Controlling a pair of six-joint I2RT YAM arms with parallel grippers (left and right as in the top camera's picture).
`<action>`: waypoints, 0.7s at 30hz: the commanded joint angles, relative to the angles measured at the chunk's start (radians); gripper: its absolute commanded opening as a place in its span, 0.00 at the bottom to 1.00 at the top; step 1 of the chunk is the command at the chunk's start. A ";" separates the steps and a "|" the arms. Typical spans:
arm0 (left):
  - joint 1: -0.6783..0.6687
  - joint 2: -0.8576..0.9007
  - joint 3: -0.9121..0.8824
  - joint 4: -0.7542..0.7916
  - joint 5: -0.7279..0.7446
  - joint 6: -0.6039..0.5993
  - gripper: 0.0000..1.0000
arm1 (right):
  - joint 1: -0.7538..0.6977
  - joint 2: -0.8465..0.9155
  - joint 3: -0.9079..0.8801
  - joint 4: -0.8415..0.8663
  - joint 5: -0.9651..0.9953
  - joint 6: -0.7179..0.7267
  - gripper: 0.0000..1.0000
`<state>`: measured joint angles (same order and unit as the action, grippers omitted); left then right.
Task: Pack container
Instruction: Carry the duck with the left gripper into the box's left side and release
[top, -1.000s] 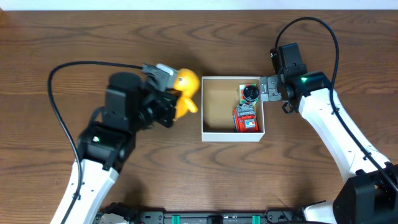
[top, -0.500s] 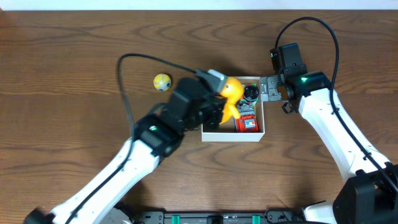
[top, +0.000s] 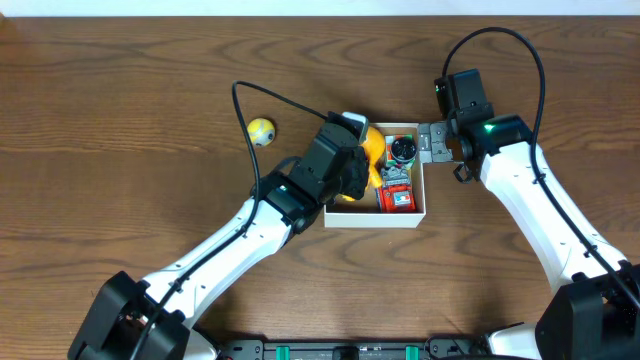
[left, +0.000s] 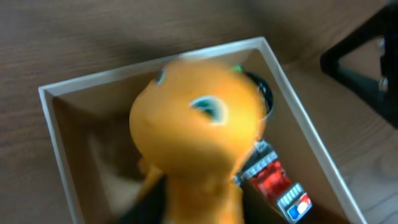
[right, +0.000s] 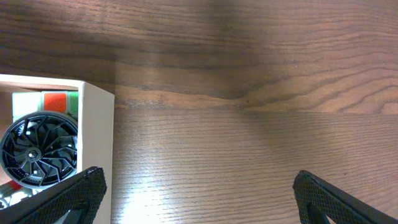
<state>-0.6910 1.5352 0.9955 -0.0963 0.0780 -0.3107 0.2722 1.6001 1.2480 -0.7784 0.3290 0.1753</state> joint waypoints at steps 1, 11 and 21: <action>0.001 -0.016 0.003 0.018 -0.019 0.003 0.73 | -0.006 -0.018 0.016 0.000 0.003 0.011 0.99; 0.047 -0.129 0.004 0.058 -0.056 0.056 0.74 | -0.006 -0.018 0.016 0.000 0.003 0.011 0.99; 0.273 -0.217 0.004 -0.158 -0.140 0.113 0.74 | -0.006 -0.018 0.016 0.000 0.003 0.011 0.99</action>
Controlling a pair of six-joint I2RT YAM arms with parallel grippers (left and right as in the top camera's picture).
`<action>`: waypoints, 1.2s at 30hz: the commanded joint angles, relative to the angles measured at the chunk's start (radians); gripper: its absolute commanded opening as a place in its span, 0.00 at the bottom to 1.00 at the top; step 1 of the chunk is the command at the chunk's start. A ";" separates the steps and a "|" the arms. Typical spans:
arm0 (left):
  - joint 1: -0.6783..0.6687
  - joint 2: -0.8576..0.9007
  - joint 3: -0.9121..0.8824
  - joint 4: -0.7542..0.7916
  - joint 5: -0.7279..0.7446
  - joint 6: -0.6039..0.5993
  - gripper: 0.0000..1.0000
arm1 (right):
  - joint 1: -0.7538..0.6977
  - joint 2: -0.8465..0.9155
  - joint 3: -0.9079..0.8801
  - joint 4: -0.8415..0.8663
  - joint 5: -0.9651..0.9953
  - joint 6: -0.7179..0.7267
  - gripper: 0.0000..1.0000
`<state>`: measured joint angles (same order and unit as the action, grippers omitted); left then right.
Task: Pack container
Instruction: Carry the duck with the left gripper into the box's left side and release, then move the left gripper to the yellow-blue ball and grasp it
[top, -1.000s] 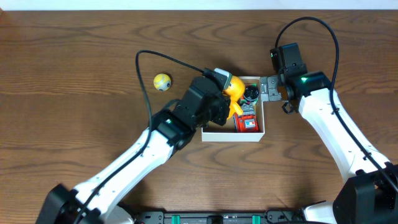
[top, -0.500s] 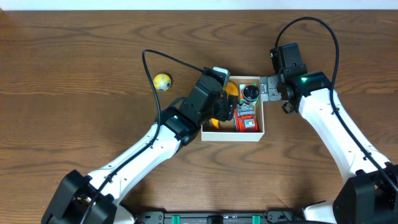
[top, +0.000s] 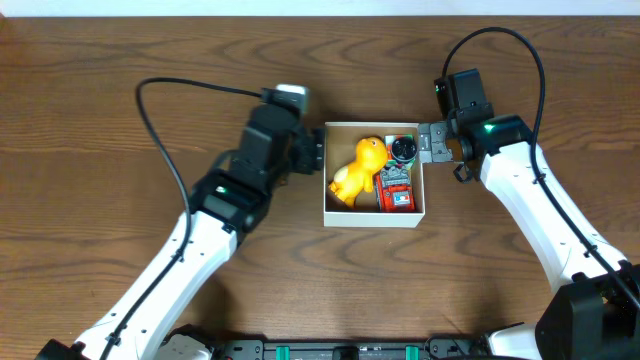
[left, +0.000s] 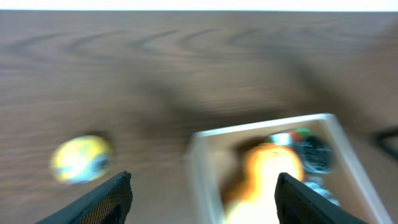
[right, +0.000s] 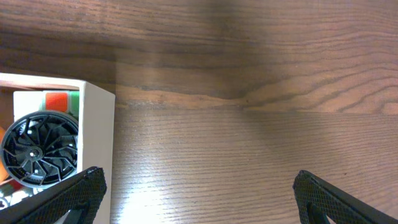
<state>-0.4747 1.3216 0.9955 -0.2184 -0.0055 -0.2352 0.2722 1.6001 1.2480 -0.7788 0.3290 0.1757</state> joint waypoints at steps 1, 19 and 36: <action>0.075 -0.002 0.003 -0.052 -0.068 0.044 0.74 | -0.006 -0.018 0.016 0.000 0.003 0.011 0.99; 0.237 0.248 0.003 0.084 -0.078 0.289 0.89 | -0.006 -0.018 0.016 0.000 0.003 0.011 0.99; 0.252 0.538 0.003 0.278 -0.078 0.352 0.92 | -0.006 -0.018 0.016 0.000 0.003 0.011 0.99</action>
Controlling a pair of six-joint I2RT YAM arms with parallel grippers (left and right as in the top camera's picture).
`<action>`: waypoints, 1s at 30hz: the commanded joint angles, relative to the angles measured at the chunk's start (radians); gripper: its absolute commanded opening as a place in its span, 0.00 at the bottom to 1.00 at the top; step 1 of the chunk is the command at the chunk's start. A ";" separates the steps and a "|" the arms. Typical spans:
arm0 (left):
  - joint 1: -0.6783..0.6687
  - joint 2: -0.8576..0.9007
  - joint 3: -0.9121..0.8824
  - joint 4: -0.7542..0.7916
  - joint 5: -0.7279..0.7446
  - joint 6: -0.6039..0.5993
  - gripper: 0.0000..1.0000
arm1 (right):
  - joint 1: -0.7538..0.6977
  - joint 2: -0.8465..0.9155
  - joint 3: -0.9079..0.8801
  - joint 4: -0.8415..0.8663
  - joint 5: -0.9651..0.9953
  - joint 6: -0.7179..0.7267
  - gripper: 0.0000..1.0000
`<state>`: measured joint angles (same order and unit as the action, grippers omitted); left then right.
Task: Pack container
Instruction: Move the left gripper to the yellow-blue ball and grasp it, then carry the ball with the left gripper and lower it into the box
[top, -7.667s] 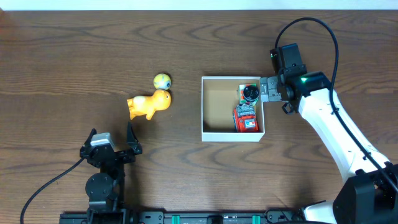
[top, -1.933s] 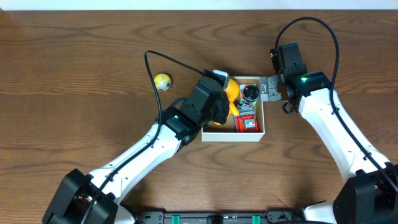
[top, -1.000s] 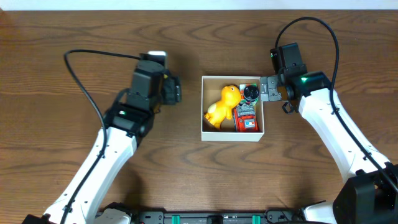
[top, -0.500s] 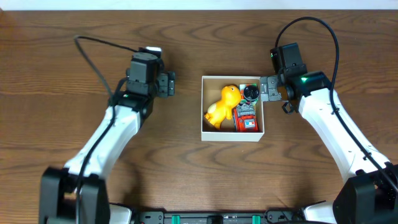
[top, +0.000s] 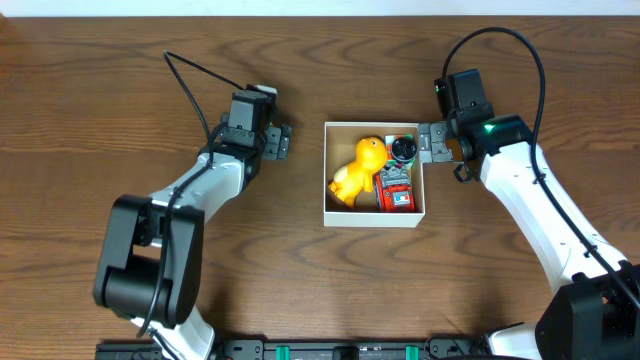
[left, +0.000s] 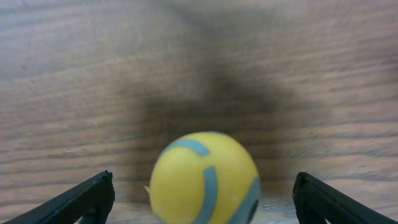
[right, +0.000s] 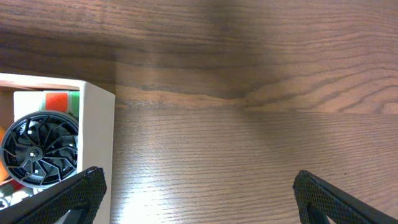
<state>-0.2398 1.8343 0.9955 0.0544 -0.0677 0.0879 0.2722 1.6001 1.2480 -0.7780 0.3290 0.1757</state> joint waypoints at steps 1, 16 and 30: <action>0.021 0.032 0.003 0.004 -0.016 0.029 0.92 | -0.006 -0.018 0.016 0.000 0.003 0.011 0.99; 0.031 -0.013 0.003 -0.037 -0.016 0.028 0.30 | -0.006 -0.018 0.016 0.000 0.003 0.011 0.99; -0.006 -0.433 0.003 -0.334 0.182 -0.003 0.10 | -0.006 -0.018 0.016 0.000 0.003 0.011 0.99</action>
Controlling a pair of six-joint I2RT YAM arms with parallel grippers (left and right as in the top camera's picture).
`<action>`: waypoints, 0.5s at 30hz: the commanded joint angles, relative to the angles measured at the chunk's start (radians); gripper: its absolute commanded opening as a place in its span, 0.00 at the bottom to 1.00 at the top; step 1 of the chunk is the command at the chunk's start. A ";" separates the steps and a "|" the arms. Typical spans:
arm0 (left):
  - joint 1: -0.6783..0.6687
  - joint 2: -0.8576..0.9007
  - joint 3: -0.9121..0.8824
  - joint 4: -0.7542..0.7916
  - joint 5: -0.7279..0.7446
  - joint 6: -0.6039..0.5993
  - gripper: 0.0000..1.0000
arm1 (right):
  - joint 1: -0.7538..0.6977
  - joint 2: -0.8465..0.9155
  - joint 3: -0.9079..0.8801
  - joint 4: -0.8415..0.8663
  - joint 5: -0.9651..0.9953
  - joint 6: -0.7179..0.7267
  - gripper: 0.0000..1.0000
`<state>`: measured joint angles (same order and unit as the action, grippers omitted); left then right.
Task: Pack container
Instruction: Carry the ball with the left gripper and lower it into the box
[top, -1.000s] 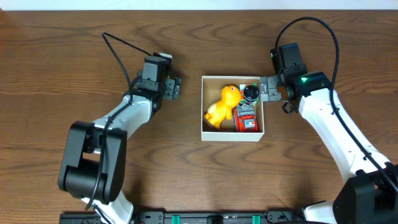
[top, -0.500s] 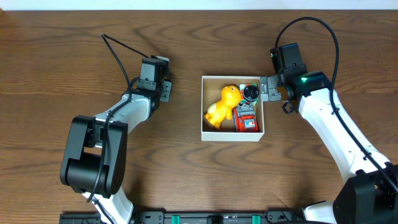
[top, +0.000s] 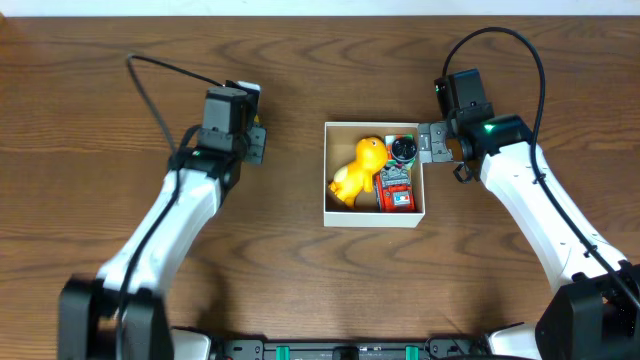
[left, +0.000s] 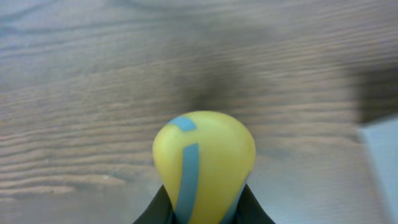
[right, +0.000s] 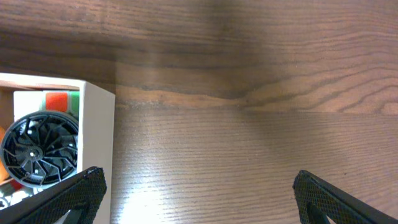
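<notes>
The white box (top: 417, 222) holds an orange-yellow toy figure (top: 357, 168), a black fan (top: 403, 149) and a red packet (top: 397, 196). My left gripper (top: 254, 143) is left of the box, shut on a yellow ball with blue stripes (left: 204, 155), which bulges out between the fingers (left: 154, 211). From overhead the ball is hidden under the gripper. My right gripper (top: 432, 141) stands open at the box's right wall (right: 97, 143), nothing between its fingers. The fan (right: 38, 148) also shows in the right wrist view.
A pale corner of the box (left: 380, 146) shows at the right edge of the left wrist view. The brown wooden table (top: 120, 250) lies all around. Black cables arc from both arms over the table's far side.
The left gripper was open with the ball between its fingers on the table; now it is shut on the ball and sits slightly further left. The right arm has not moved.
First the left gripper was over the box with the orange toy right under it. Then the toy lay in the box and the gripper stood open to the left of it. Later it was open around the yellow ball, and now grips it.
</notes>
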<state>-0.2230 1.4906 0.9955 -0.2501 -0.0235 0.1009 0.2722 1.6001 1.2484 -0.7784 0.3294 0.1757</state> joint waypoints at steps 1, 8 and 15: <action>-0.031 -0.117 0.003 -0.047 0.188 -0.016 0.10 | -0.006 -0.018 0.016 0.000 0.003 0.011 0.99; -0.143 -0.250 0.003 -0.158 0.482 -0.014 0.06 | -0.006 -0.018 0.016 0.000 0.003 0.011 0.99; -0.310 -0.246 0.003 -0.221 0.547 0.063 0.06 | -0.006 -0.018 0.016 0.000 0.003 0.011 0.99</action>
<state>-0.4843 1.2400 0.9955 -0.4644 0.4580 0.1207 0.2722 1.6001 1.2484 -0.7784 0.3290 0.1757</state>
